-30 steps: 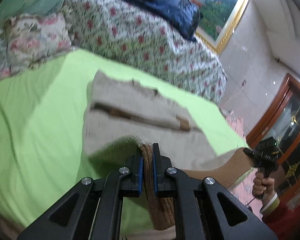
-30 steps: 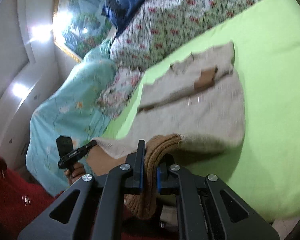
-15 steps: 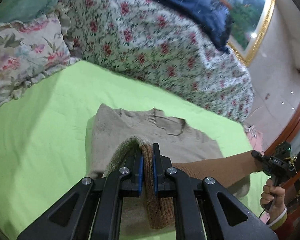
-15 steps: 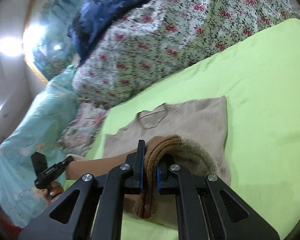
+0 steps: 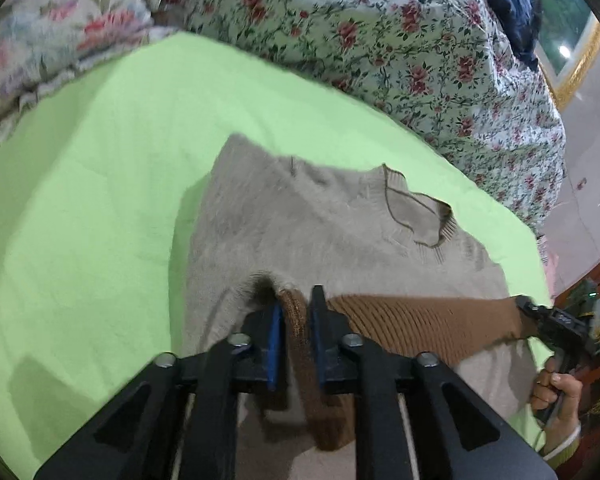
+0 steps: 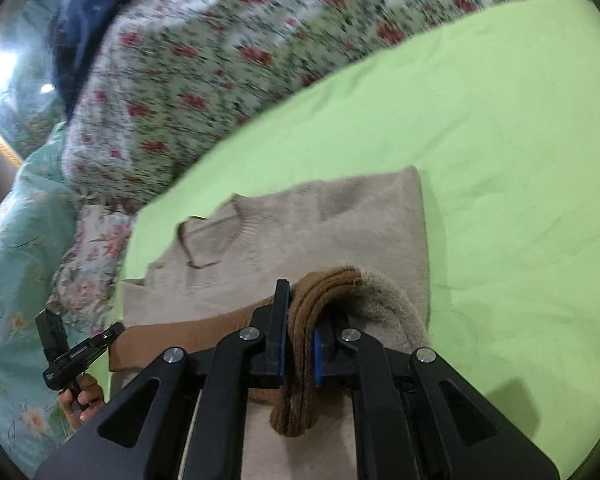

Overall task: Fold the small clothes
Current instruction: 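Lift the hem with both grippers and fold it up toward the collar, then release the hem with both grippers onto the folded sweater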

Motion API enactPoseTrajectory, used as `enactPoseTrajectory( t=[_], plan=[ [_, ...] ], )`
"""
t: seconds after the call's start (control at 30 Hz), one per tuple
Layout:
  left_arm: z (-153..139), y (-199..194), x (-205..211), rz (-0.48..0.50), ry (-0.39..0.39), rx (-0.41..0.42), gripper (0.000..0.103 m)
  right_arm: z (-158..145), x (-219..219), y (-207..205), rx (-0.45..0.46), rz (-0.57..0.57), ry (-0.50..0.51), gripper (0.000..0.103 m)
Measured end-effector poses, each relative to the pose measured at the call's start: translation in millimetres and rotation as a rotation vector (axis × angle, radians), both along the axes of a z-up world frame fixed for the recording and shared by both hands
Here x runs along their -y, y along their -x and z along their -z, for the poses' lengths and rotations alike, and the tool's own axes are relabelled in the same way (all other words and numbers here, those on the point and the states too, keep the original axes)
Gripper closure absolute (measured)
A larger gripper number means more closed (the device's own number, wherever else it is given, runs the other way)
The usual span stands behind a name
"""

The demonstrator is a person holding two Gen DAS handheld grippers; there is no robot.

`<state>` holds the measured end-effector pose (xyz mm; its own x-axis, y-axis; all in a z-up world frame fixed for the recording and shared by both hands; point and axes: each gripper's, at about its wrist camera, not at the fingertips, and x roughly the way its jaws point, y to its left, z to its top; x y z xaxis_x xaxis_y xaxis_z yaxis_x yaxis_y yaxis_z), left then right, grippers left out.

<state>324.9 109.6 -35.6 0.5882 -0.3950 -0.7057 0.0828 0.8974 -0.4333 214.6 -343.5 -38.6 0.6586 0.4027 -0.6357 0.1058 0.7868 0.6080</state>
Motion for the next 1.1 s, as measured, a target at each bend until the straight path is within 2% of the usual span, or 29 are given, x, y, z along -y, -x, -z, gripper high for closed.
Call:
enactPoseTrajectory(
  t=[0.03,0.07,0.1,0.17,0.23,0.3,0.43,0.53,0.6,0.7,0.77,0.87,1.0,1.1],
  plan=[
    [-0.7,6.5,-0.6,0.007,0.016,0.009,0.067,1.4,2.0,2.9,-0.013,0.016,-0.004,0.073],
    [-2.8,15.7,-0.6,0.014,0.024,0.024,0.06,1.1,5.4,9.0,-0.01,0.035,-0.01,0.059],
    [-5.9,29.4,0.8,0.02,0.022,0.044,0.048,-1.4,8.2,17.1,0.009,0.05,-0.015,0.051],
    [-9.6,51.6,7.3,0.051,0.027,0.069,0.045,-11.8,11.4,40.9,0.057,0.087,0.009,0.045],
    [-9.3,70.2,22.1,0.107,0.042,0.069,0.045,-21.7,6.1,62.9,0.101,0.091,0.024,0.044],
    [-4.5,80.6,43.0,0.173,0.065,0.053,0.042,-25.6,-10.2,72.6,0.141,0.02,0.007,0.043],
    [8.4,77.1,87.4,0.319,0.11,-0.015,0.039,-26.3,-75.3,68.6,0.147,-0.282,0.052,0.043],
    [15.7,62.9,112.6,0.374,0.038,-0.04,0.039,-25.3,-109.4,53.5,0.13,-0.427,0.12,0.043],
    [21.2,45.7,117.6,0.393,0.006,-0.067,0.039,-20.8,-116.1,35.9,0.088,-0.461,0.153,0.043],
    [16.3,18.5,111.7,0.406,0.018,-0.076,0.039,-8.6,-105.4,3.8,0.009,-0.436,0.217,0.043],
    [8.4,-0.5,103.3,0.378,-0.002,-0.065,0.039,0.1,-86.6,-16.3,-0.035,-0.362,0.274,0.043],
    [-5.3,-34.6,82.3,0.225,-0.109,-0.033,0.034,2.2,-46.9,-36.4,-0.042,-0.22,0.223,0.043],
    [-9.3,-64.0,39.5,0.052,-0.079,-0.054,0.034,-6.5,-3.7,-31.9,-0.008,-0.004,0.175,0.043],
    [-9.6,-54.7,7.5,-0.05,0.012,-0.048,0.032,-11.1,8.1,-13.6,0.023,0.034,0.117,0.043]
  ],
)
